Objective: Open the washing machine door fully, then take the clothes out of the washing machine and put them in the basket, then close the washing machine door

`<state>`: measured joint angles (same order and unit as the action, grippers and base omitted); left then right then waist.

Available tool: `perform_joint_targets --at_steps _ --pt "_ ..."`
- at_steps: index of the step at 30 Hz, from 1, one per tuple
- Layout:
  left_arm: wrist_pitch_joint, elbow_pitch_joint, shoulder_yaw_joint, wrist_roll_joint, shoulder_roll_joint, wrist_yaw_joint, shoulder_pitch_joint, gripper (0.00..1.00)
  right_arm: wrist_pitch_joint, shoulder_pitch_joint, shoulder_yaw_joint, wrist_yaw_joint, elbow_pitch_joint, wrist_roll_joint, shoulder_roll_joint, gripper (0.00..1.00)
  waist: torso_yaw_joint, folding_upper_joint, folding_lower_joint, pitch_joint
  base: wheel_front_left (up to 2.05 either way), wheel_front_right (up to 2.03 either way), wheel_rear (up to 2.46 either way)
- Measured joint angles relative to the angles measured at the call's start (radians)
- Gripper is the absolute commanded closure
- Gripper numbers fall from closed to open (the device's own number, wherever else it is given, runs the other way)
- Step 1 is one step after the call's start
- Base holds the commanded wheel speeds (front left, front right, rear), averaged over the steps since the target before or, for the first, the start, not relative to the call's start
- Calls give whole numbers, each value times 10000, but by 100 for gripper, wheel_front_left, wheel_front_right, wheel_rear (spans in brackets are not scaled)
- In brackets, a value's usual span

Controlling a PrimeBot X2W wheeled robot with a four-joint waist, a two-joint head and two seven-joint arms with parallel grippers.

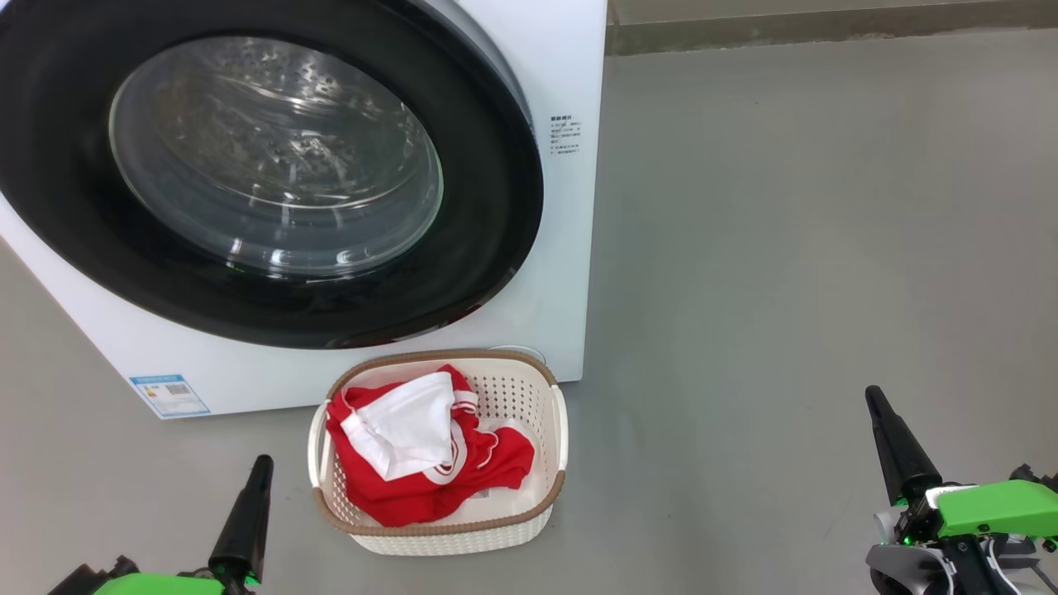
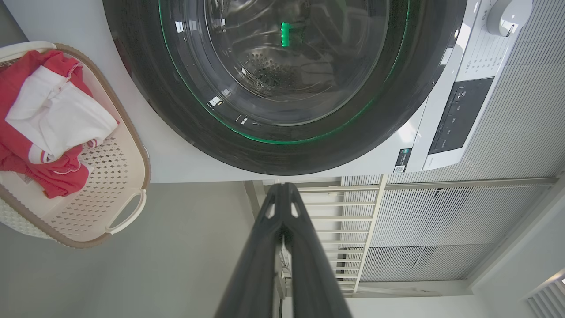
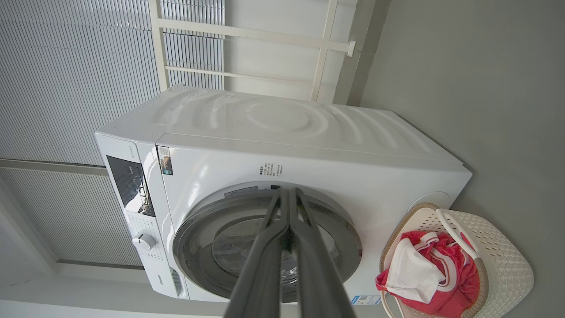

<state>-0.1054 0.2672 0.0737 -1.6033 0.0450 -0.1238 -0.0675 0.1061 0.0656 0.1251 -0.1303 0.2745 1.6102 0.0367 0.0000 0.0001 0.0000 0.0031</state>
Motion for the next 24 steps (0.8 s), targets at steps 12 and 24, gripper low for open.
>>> perform_joint_targets --at_steps 12,24 --pt "-2 0 10 0 -4 0 0 100 0 0 4 0 0 0 0 100 0 0 0 0 0 0 0" --pt "-2 0 13 0 -8 0 0 100 0 0 15 0 0 0 0 100 0 0 0 0 0 0 0"
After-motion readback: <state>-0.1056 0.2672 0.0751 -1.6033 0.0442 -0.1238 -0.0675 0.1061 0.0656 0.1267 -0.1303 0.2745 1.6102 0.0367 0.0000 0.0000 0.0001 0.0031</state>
